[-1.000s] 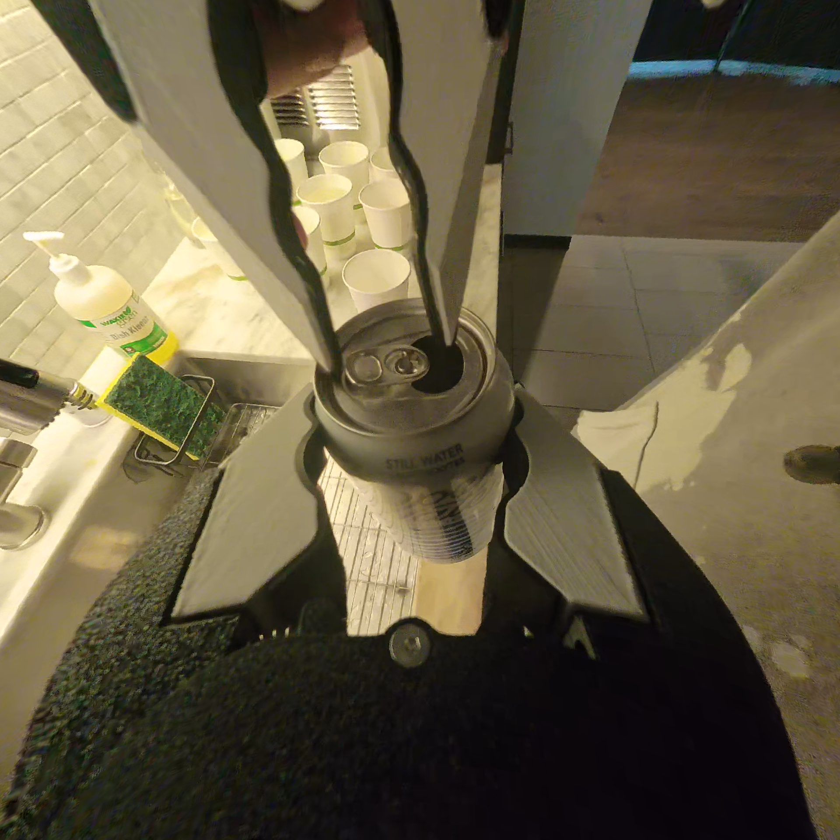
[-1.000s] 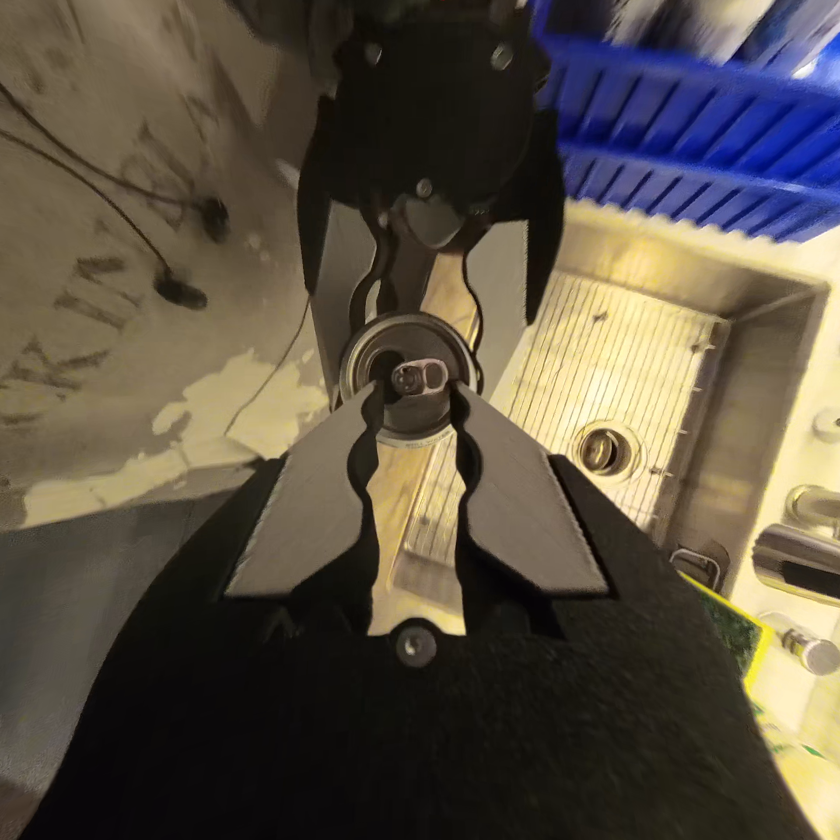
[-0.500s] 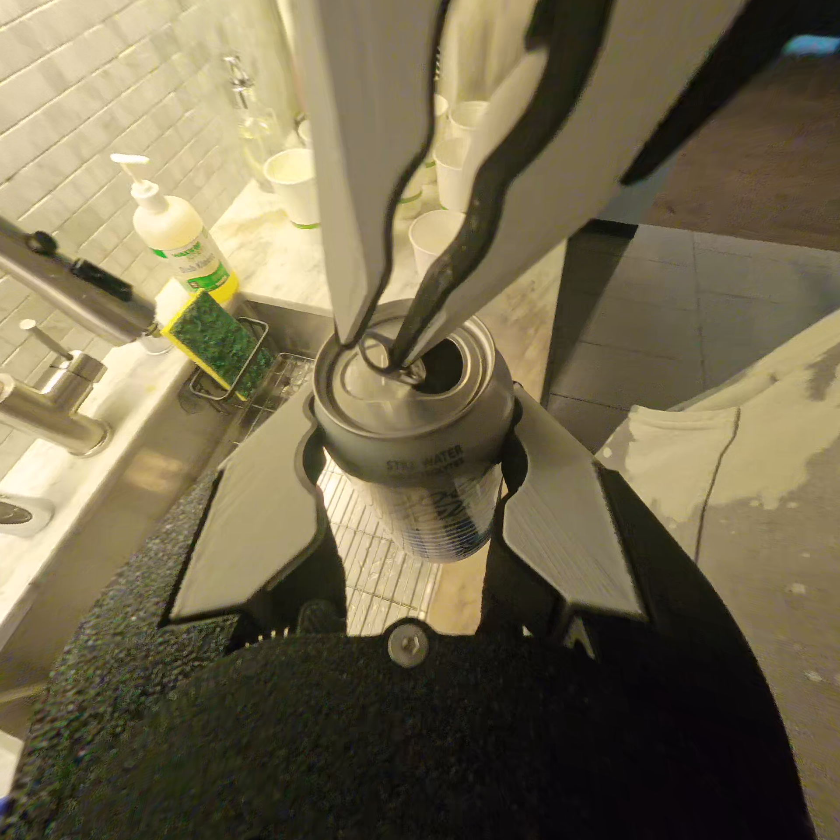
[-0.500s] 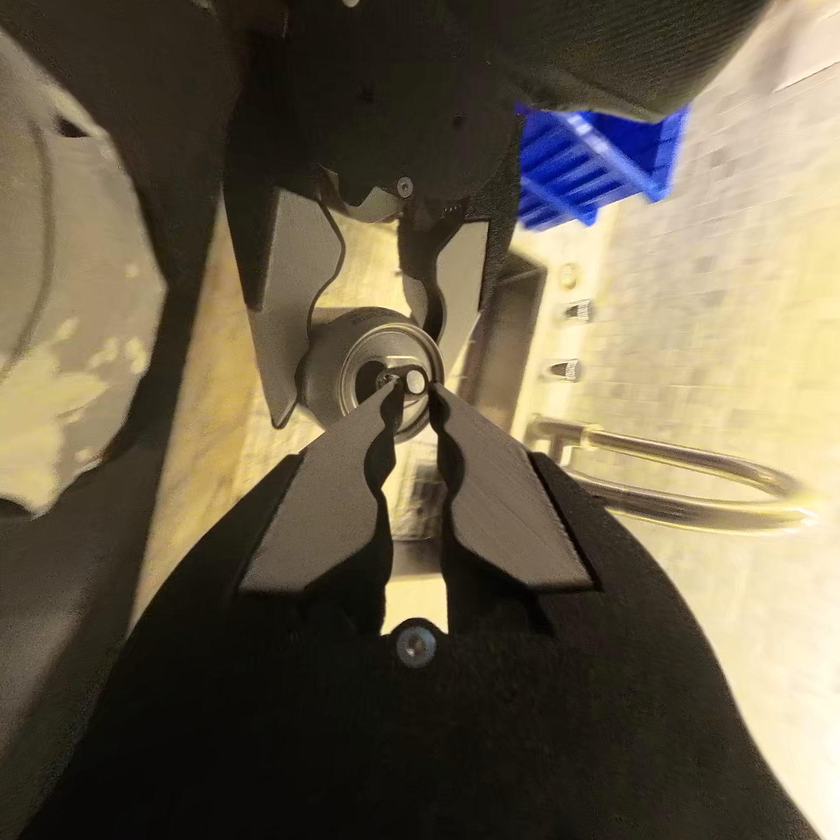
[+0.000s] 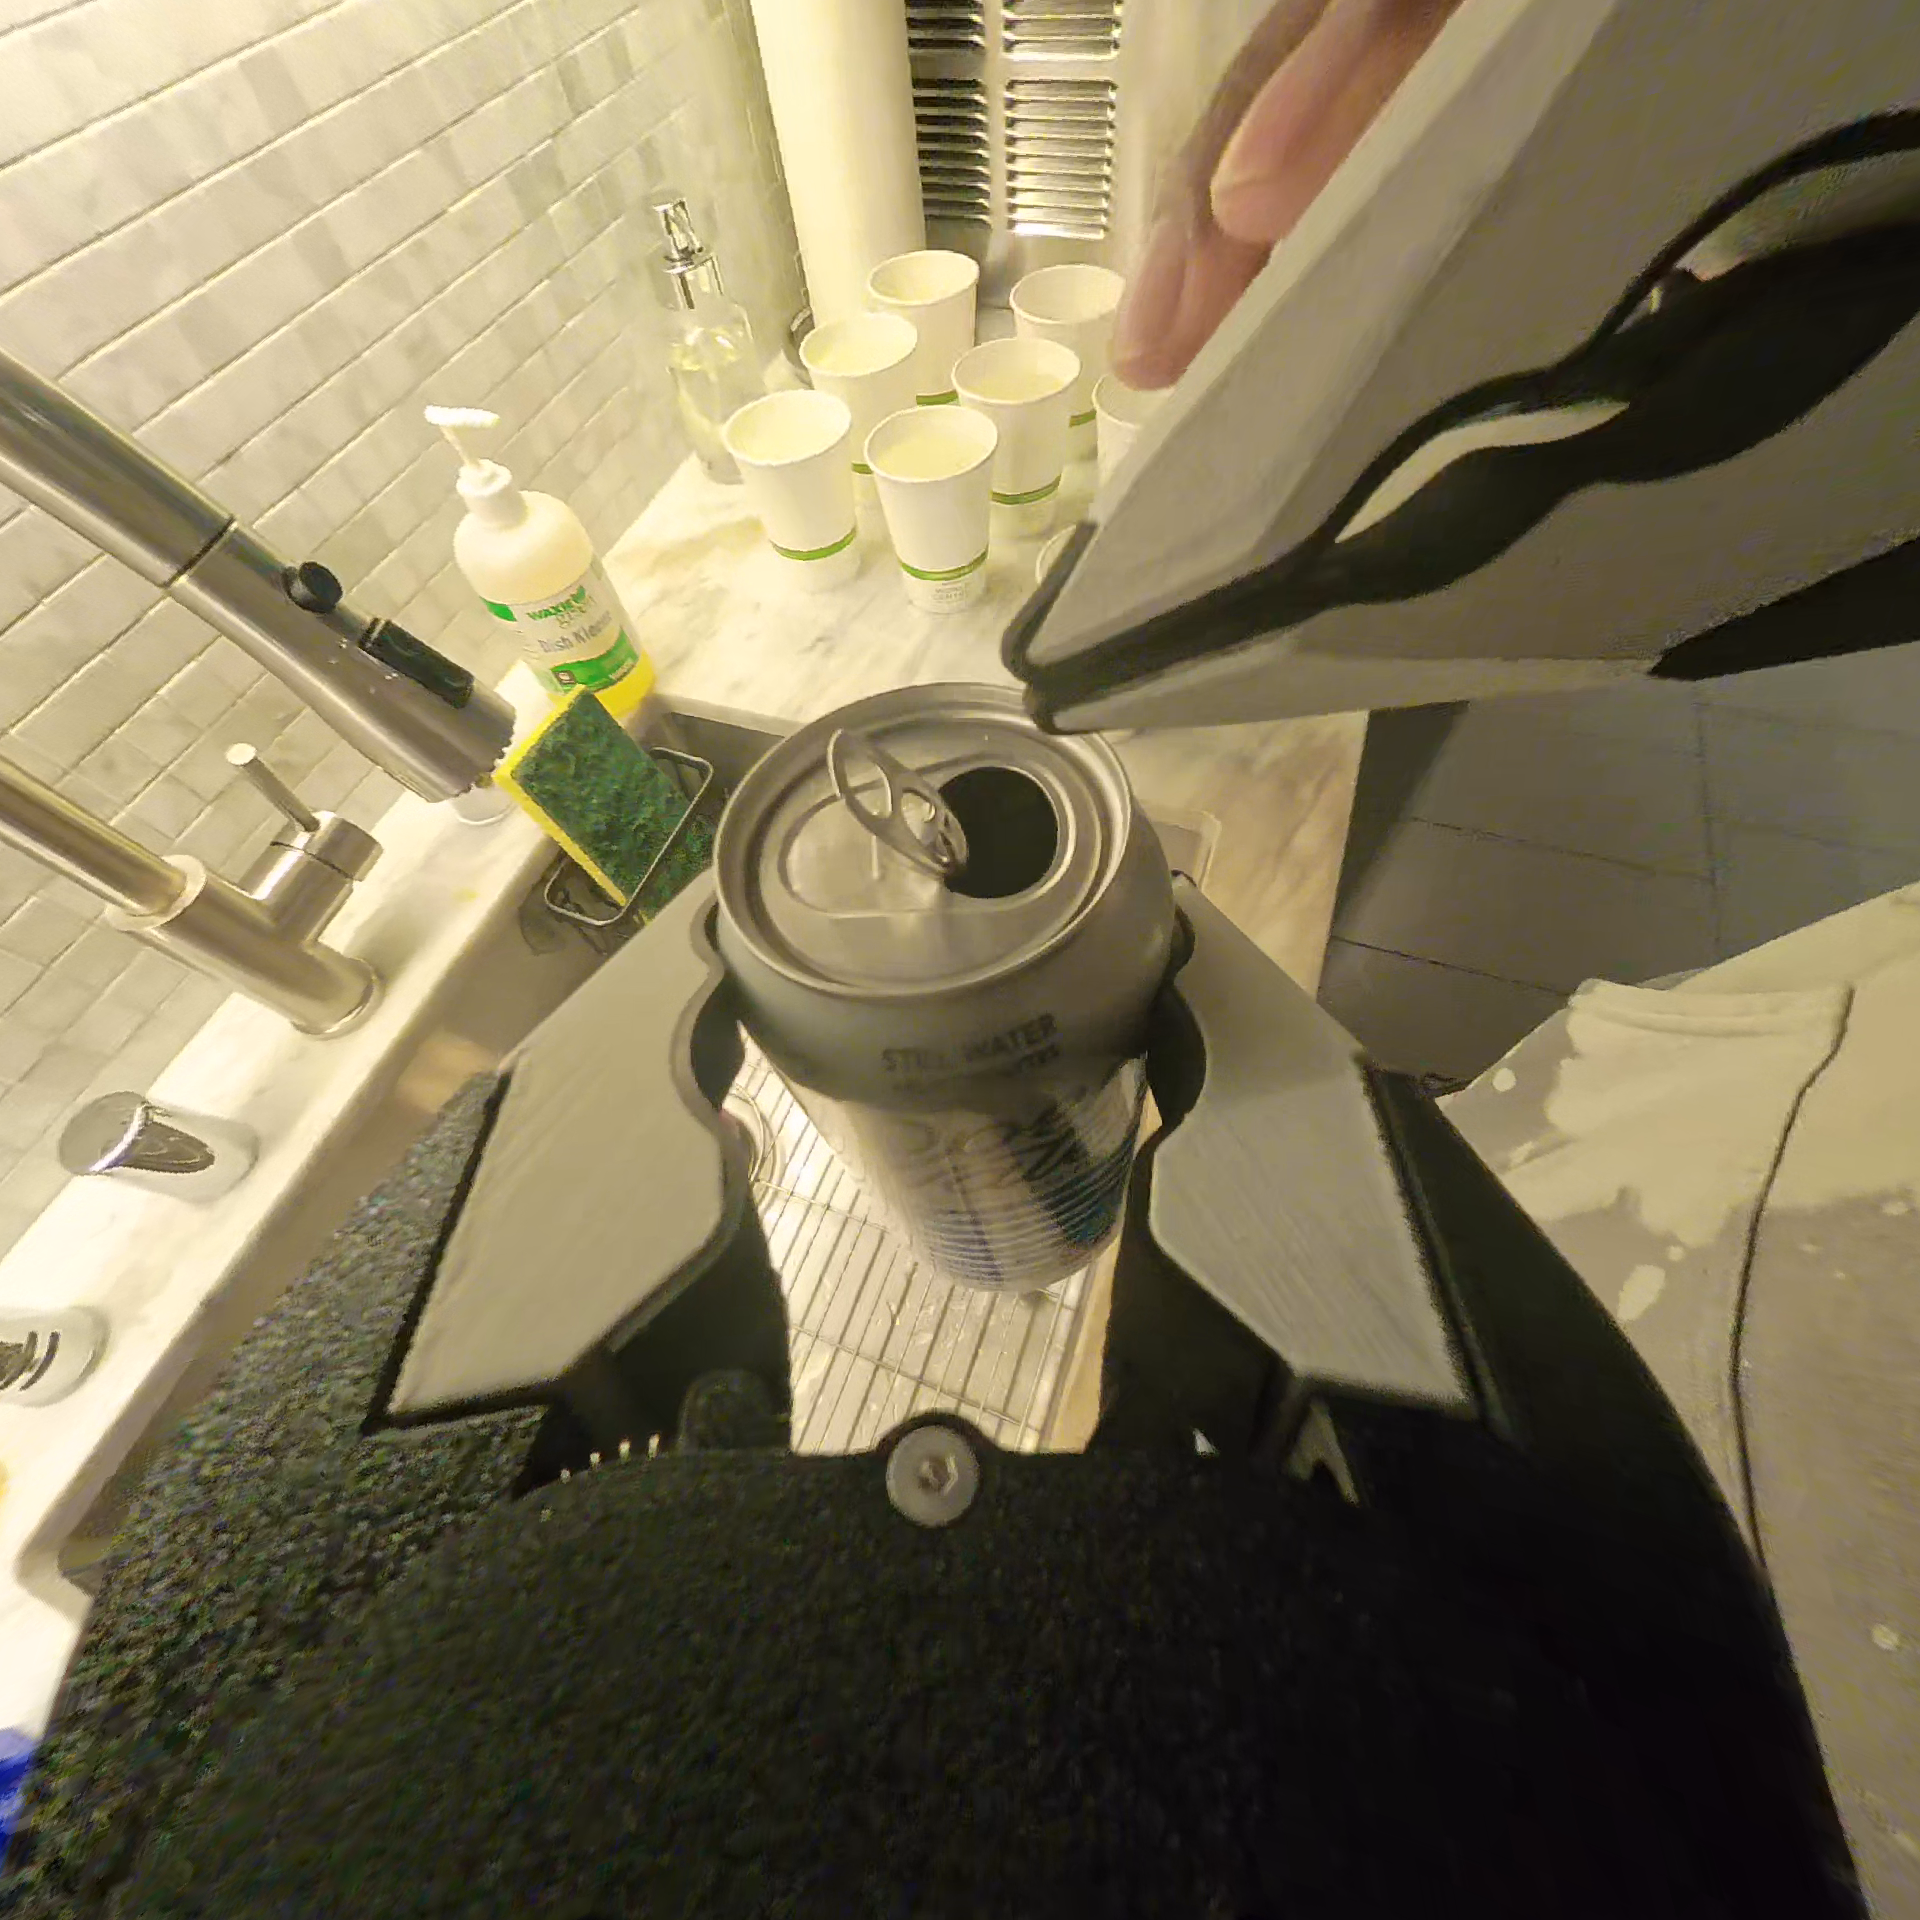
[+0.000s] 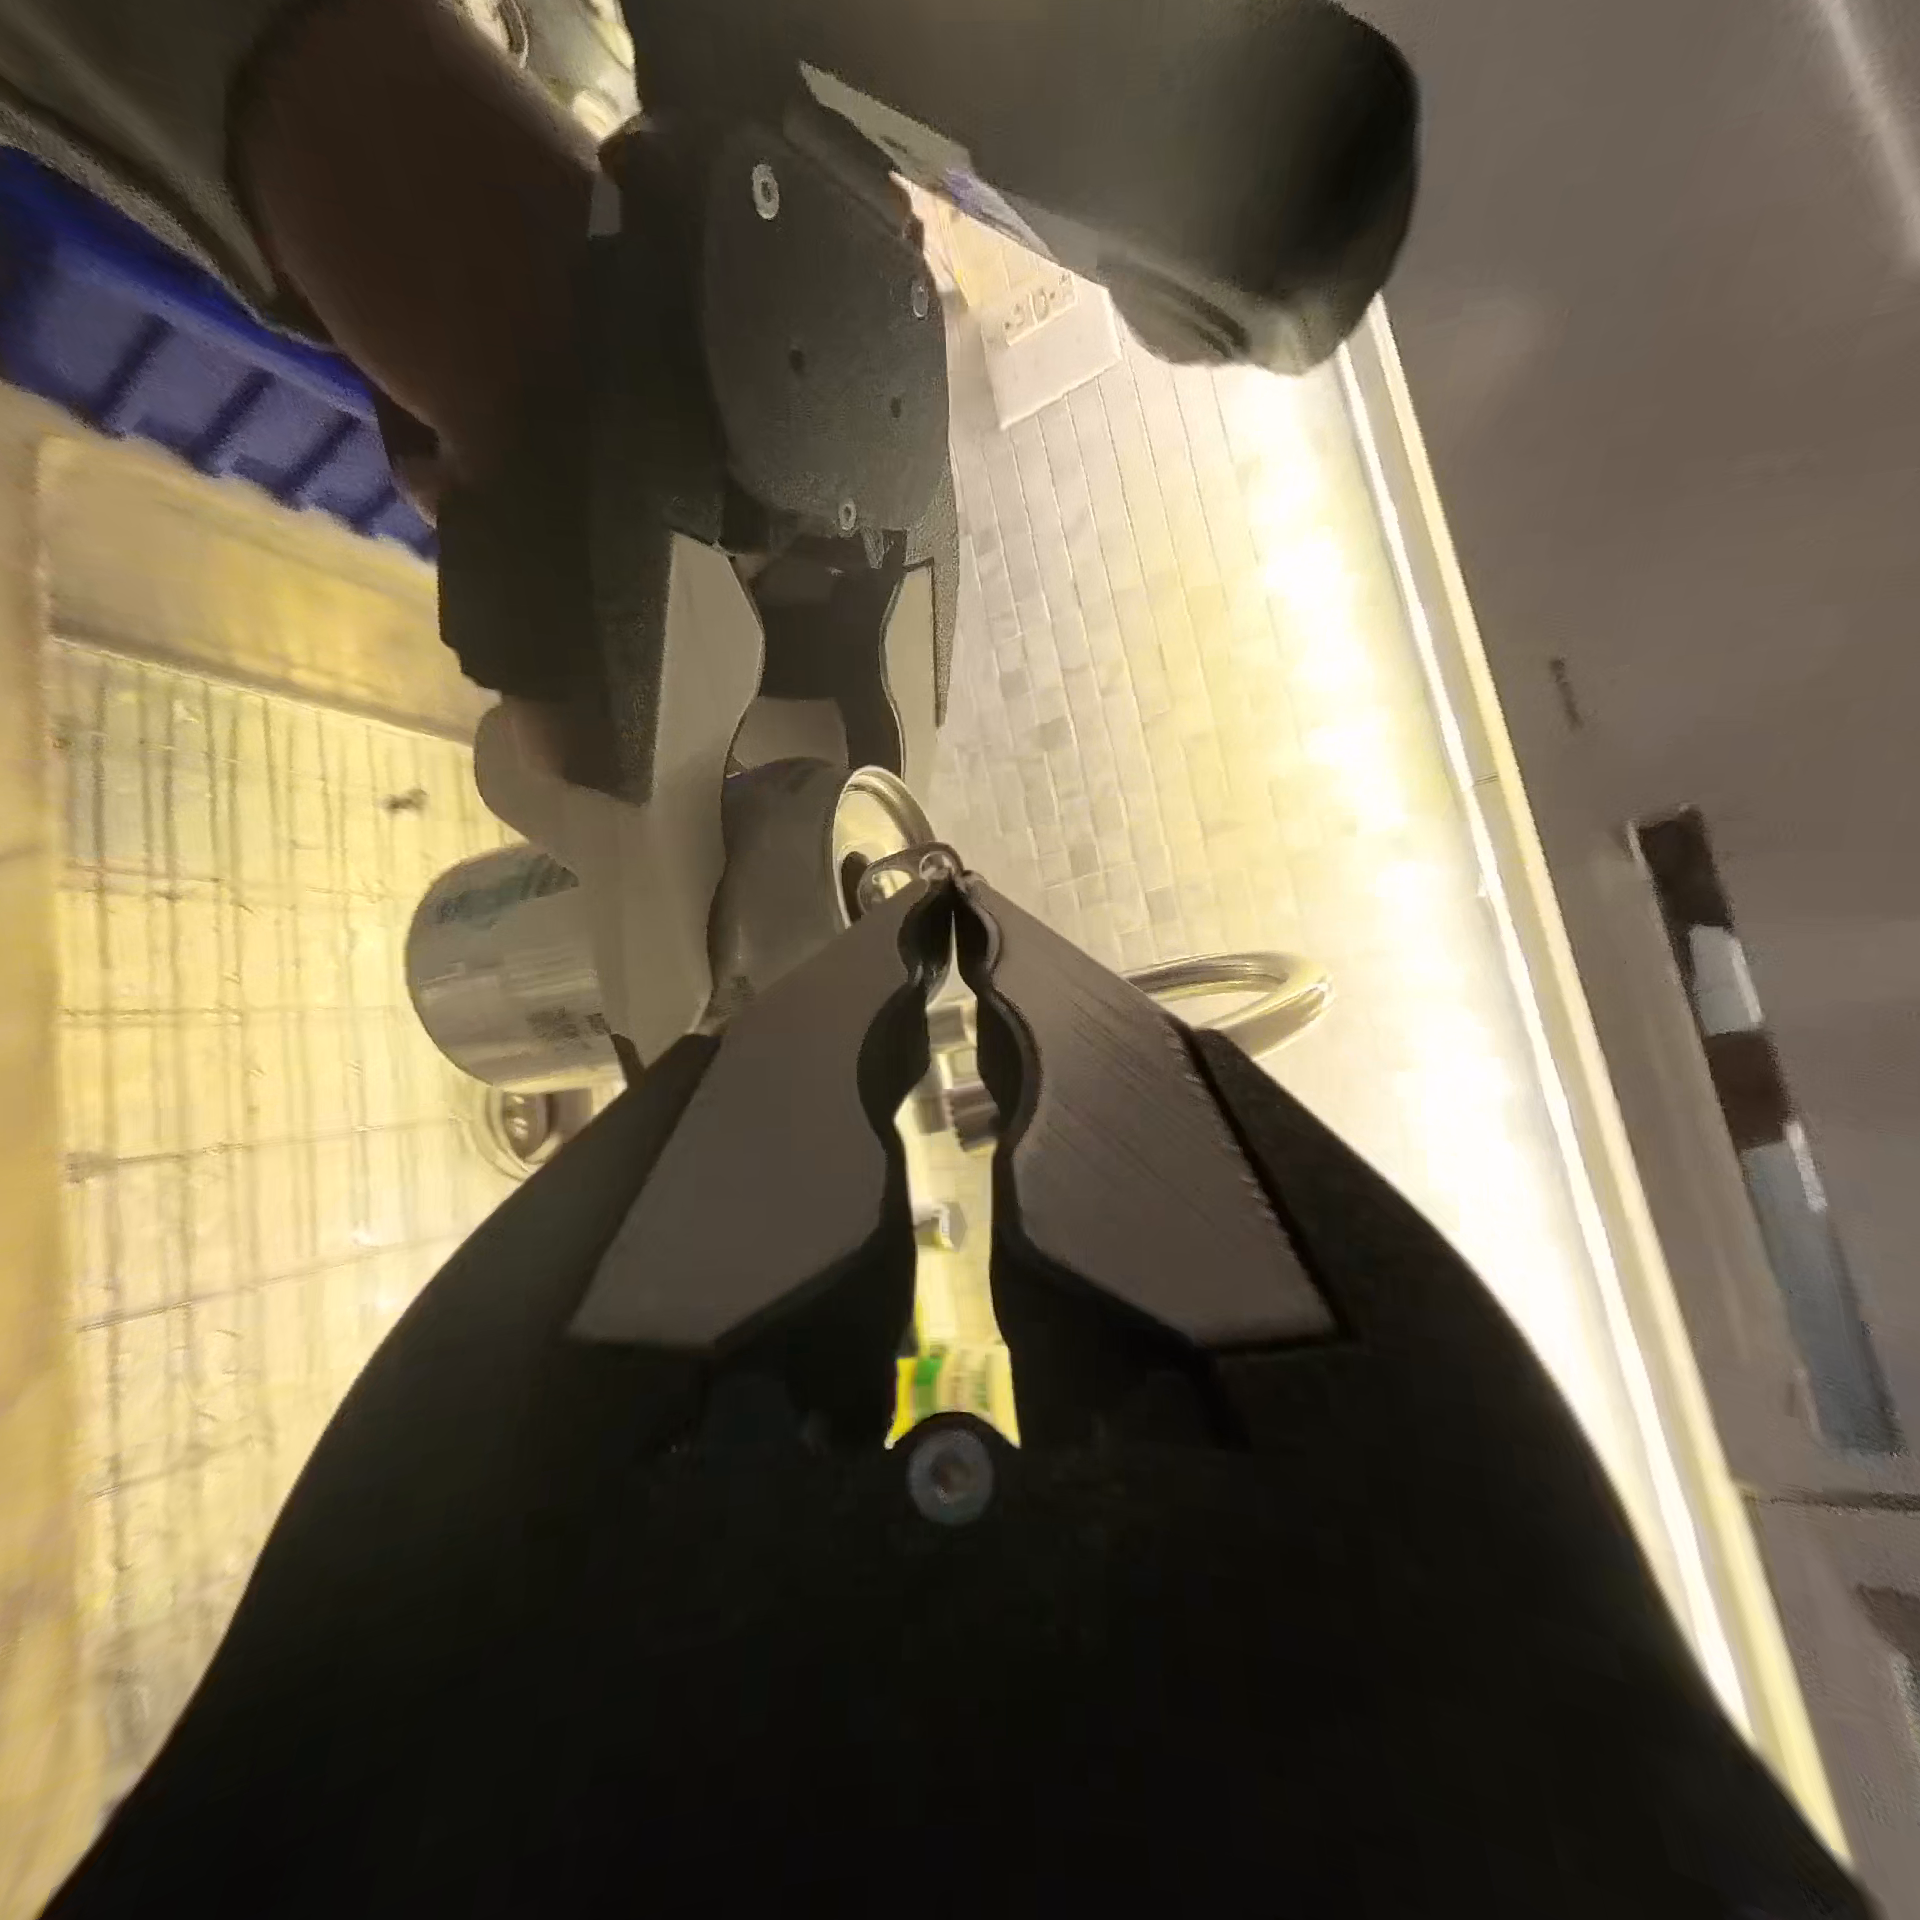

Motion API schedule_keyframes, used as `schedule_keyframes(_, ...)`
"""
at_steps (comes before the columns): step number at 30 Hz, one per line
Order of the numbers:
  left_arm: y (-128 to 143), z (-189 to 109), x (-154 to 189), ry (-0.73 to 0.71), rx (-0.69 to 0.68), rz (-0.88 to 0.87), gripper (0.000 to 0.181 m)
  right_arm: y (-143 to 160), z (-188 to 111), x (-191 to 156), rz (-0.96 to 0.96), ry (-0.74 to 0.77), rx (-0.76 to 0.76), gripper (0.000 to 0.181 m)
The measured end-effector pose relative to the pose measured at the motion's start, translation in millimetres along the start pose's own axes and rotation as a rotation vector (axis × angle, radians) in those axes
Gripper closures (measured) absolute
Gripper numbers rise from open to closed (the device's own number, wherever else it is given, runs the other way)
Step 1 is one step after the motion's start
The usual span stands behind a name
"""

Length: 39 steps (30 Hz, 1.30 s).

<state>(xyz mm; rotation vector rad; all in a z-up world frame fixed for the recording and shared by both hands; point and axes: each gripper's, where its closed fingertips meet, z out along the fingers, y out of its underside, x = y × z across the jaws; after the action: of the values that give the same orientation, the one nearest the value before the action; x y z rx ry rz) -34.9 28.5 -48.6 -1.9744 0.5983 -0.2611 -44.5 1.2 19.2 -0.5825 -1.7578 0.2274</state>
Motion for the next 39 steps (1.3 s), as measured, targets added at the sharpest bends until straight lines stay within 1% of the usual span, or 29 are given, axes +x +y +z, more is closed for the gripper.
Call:
schedule_keyframes(4,-0.8,-1.1,-1.3,0.004,0.003,0.003,0.103,4.1,-3.5,5.8,0.142,-0.023,0.015,0.181)
schedule_keyframes(6,-1.0,-1.8,-1.2,0.011,0.007,-0.002,0.104,5.1,-5.8,11.4,0.251,-0.039,0.046,0.181)
schedule_keyframes(9,-1.2,-3.3,-0.5,0.015,0.011,0.003,0.103,7.5,-10.3,19.8,0.472,-0.102,0.125,0.181)
schedule_keyframes(10,-1.3,-3.9,0.2,0.021,0.013,0.001,0.104,7.1,-12.2,19.6,0.531,-0.149,0.164,0.181)
schedule_keyframes(13,-0.6,-4.9,3.6,0.035,0.012,0.003,0.103,11.5,-14.5,27.0,0.644,-0.208,0.223,0.181)
schedule_keyframes(14,-0.5,-5.2,5.8,0.045,0.011,0.005,0.103,10.5,-14.2,25.3,0.659,-0.258,0.237,0.181)
schedule_keyframes(16,-0.9,-5.1,10.6,0.066,0.012,0.004,0.104,2.4,-14.6,18.8,0.657,-0.365,0.278,0.181)
schedule_keyframes(17,-1.2,-5.1,12.7,0.072,0.012,0.007,0.103,0.8,-11.9,16.6,0.649,-0.391,0.274,0.181)
schedule_keyframes(19,-1.9,-4.8,16.1,0.079,0.011,0.012,0.103,2.3,-3.6,5.9,0.609,-0.452,0.219,0.181)
schedule_keyframes(22,-2.8,-4.3,18.6,0.087,0.01,0.009,0.104,1.3,6.1,-4.5,0.554,-0.489,0.175,0.181)
schedule_keyframes(26,0.0,-4.3,17.6,0.087,-0.002,0.007,0.104,-1.1,12.5,-9.5,0.505,-0.522,0.147,0.181)
schedule_keyframes(29,0.6,-5.1,21.5,0.095,-0.008,0.031,0.103,3.2,16.7,-20.9,0.416,-0.595,0.056,0.181)
schedule_keyframes(33,9.9,-1.0,28.5,0.118,-0.038,0.039,0.104,8.2,13.9,-33.2,0.449,-0.787,-0.086,0.181)
schedule_keyframes(34,11.5,0.3,30.5,0.127,-0.039,0.032,0.102,9.2,13.5,-35.1,0.436,-0.806,-0.097,0.181)
schedule_keyframes(36,11.5,-0.1,30.6,0.133,-0.026,0.019,0.101,6.3,13.3,-31.5,0.429,-0.786,-0.059,0.181)
schedule_keyframes(39,0.4,-7.6,30.7,0.151,0.019,0.025,0.104,0.3,8.9,-6.9,0.566,-0.708,0.08,0.181)
